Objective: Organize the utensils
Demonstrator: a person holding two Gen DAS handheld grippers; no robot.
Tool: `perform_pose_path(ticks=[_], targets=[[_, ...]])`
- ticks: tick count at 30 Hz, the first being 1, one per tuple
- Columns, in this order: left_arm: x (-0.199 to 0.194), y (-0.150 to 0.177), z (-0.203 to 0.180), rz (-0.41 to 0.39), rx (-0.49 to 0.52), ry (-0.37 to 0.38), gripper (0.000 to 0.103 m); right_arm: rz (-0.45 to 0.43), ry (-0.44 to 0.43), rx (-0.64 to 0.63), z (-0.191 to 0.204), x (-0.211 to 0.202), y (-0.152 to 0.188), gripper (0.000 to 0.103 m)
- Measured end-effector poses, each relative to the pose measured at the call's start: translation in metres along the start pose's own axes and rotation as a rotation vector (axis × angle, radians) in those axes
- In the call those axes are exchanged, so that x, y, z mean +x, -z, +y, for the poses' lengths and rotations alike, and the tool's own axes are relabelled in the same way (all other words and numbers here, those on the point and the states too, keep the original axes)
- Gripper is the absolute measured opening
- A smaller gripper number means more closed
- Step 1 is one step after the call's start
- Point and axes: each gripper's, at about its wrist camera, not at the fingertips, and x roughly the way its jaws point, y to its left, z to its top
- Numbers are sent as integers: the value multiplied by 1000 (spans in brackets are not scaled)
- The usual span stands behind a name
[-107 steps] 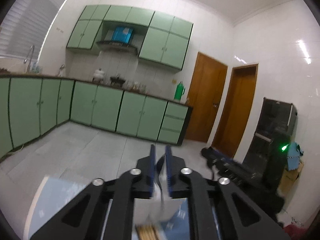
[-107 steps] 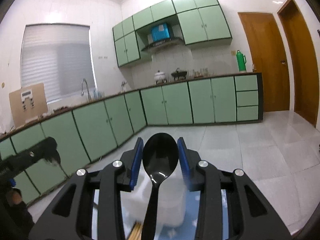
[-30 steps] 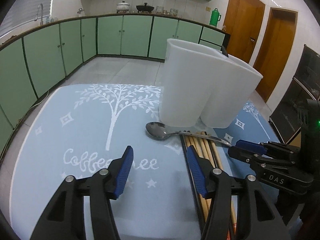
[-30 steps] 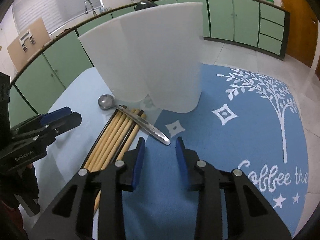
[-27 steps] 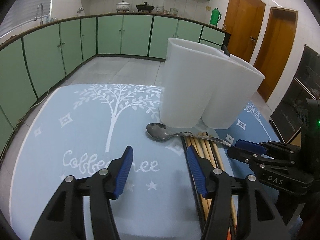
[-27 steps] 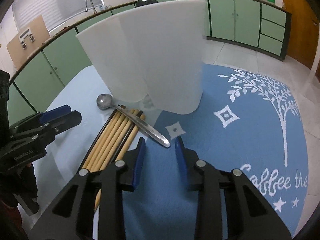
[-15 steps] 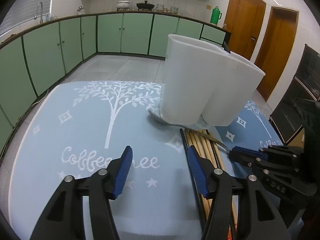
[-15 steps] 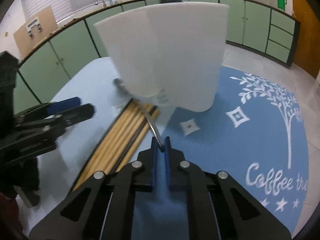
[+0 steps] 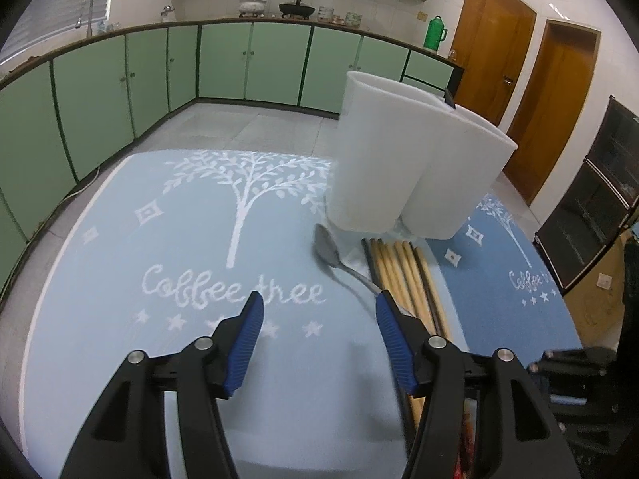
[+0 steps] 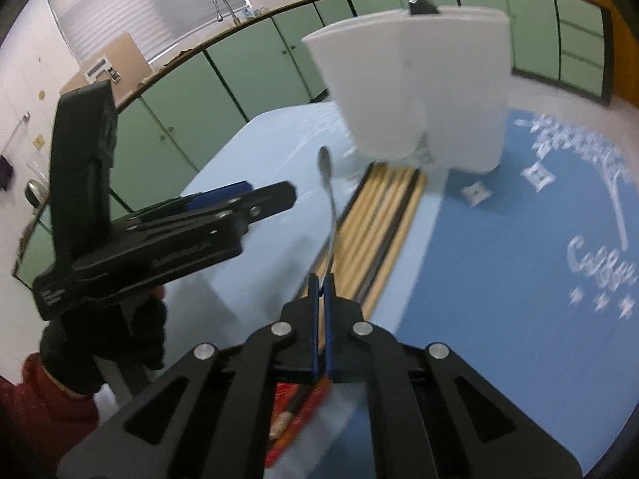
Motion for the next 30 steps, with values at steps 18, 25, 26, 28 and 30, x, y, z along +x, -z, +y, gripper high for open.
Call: perform_pose_path(ticks=[18, 25, 26, 28, 30], targets=[[5, 26, -16, 83, 31, 2, 59, -48, 222, 37, -19, -35, 13, 6], [11, 30, -22, 114, 96, -70, 51, -67, 290, 56, -33, -31, 20, 10], [9, 32, -23, 111, 127, -92, 48, -68, 298, 55, -35, -31, 22, 10], [7, 35, -20, 112, 139, -93, 46, -65, 321, 51, -37, -28, 21, 10], [2, 38, -14, 112, 134, -88, 44, -59, 339, 50, -39, -26, 22, 10]])
